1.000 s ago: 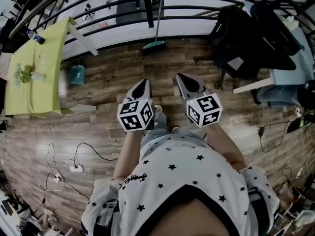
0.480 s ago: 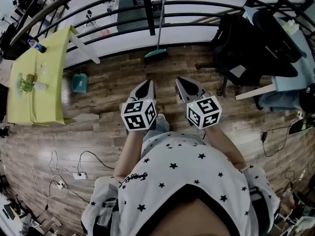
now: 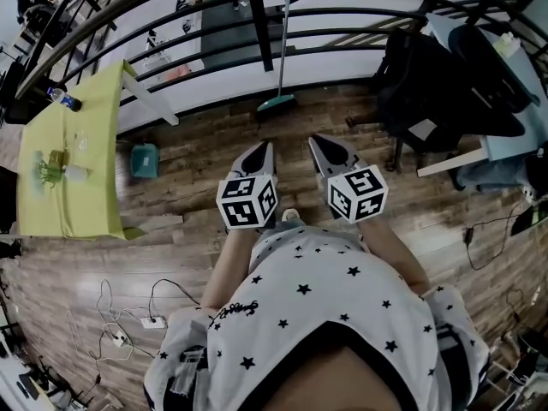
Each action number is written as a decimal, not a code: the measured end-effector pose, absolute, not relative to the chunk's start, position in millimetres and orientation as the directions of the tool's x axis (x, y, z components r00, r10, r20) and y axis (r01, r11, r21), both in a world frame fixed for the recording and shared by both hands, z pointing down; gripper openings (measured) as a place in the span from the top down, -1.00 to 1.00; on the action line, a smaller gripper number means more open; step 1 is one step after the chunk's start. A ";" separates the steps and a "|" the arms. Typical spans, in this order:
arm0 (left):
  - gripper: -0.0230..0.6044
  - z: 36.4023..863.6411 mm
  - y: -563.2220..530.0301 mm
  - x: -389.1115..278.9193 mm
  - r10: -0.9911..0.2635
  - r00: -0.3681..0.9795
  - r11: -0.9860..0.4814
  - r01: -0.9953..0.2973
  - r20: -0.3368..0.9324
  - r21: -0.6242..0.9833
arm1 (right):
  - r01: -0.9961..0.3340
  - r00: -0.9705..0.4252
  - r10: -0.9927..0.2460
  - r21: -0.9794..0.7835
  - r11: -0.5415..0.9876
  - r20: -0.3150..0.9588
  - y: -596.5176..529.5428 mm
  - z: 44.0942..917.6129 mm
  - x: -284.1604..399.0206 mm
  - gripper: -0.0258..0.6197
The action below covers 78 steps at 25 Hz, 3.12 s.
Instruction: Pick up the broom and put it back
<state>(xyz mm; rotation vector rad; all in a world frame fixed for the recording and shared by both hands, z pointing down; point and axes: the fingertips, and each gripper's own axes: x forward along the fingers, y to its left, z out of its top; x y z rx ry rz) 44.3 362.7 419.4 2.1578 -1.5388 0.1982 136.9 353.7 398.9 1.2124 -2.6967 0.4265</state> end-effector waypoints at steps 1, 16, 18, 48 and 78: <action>0.89 419.8 359.5 41.0 -0.850 0.361 -0.258 -0.920 0.383 0.295 | -0.754 -0.657 -0.710 -0.192 0.628 0.255 351.0 399.5 134.4 0.94; 0.89 434.8 334.0 5.5 -0.830 0.372 -0.257 -0.916 0.414 0.309 | -0.785 -0.619 -0.740 -0.181 0.592 0.262 327.4 404.2 113.4 0.94; 0.89 436.3 329.1 5.1 -0.828 0.370 -0.253 -0.917 0.421 0.309 | -0.782 -0.623 -0.736 -0.190 0.593 0.266 324.6 406.2 113.7 0.94; 0.89 432.2 119.8 2.9 -0.838 0.322 -0.201 -0.933 0.440 0.300 | -0.752 -0.657 -0.693 -0.187 0.632 0.297 95.4 402.4 103.3 0.94; 0.89 451.8 -64.8 40.9 -0.854 0.255 -0.126 -0.947 0.453 0.295 | -0.688 -0.722 -0.634 -0.189 0.701 0.279 -94.7 408.0 137.2 0.94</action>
